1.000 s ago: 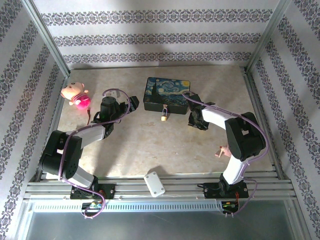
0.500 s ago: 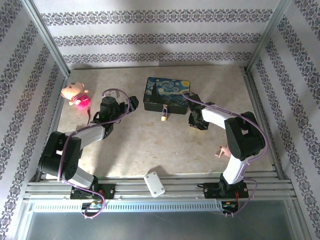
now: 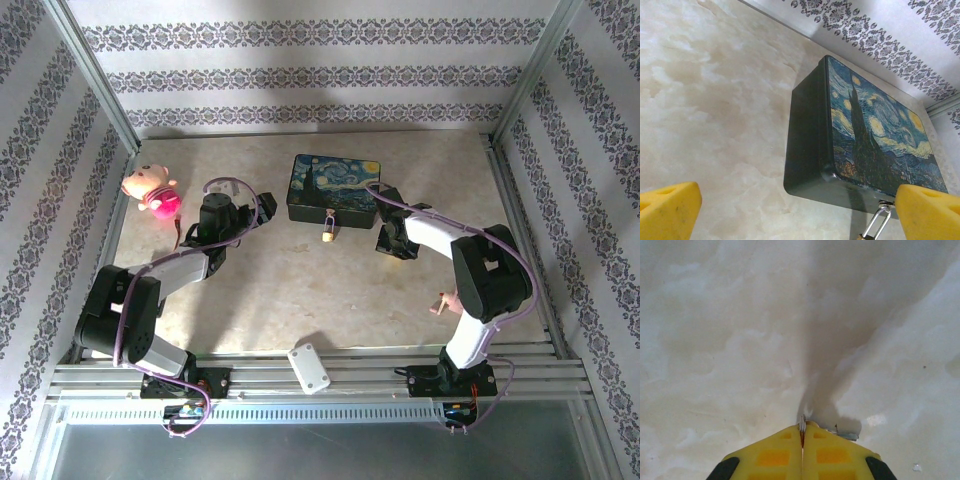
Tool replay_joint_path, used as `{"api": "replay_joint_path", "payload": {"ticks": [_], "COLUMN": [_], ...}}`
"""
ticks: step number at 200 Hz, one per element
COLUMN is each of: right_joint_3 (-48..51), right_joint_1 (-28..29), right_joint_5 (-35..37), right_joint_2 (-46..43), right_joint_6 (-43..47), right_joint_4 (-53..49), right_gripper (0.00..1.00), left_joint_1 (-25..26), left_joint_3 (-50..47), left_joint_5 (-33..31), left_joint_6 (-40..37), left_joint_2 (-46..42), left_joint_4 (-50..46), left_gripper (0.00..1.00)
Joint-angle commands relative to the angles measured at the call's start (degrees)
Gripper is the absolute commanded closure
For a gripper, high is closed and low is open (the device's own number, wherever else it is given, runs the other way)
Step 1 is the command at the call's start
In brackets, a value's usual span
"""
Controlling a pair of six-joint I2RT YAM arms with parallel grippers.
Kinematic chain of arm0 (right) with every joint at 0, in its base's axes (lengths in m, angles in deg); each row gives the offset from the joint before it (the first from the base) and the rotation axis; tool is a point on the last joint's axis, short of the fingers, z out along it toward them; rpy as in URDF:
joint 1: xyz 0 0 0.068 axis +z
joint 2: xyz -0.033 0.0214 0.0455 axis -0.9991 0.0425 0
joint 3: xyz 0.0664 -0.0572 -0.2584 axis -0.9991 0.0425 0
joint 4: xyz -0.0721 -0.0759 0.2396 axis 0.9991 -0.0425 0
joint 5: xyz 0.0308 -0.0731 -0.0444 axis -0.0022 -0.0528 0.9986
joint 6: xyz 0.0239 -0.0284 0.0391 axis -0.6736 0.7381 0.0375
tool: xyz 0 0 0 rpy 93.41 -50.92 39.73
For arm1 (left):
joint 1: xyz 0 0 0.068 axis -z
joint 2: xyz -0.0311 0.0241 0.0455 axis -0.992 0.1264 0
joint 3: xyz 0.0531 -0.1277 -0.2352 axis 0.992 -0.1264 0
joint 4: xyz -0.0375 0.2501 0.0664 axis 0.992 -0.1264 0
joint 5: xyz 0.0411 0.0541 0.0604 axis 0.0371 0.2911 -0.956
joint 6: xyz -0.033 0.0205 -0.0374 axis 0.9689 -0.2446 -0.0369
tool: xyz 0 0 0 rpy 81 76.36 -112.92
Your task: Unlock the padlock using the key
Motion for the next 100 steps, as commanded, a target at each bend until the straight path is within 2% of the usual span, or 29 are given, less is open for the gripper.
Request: {"api": "replay_joint_path", "payload": {"ticks": [1,52,100], "right_joint_3": [-1.05,-4.01,-7.74], "right_joint_1": [0.03,2.60,4.72], "right_joint_5": [0.86,0.10,-8.85], "right_joint_2": [-3.16,-9.35,-15.35], "right_joint_6": [0.19,2.83,4.30], "right_joint_4": [-2.50,-6.01,-5.06], "right_gripper": [1.00,1.00,1.00], "left_joint_1": [0.33,0.33,0.45], "left_joint_3": [0.38,0.55,-1.56], "left_joint_5": [-0.45,1.25,9.39], "left_joint_6": [-1.06,-4.36,-9.01], "left_joint_2": [-2.09,-3.60,-4.99], "left_joint_4": [-1.41,-2.58,4.35], "left_gripper": [0.01,0.01,0.00]}}
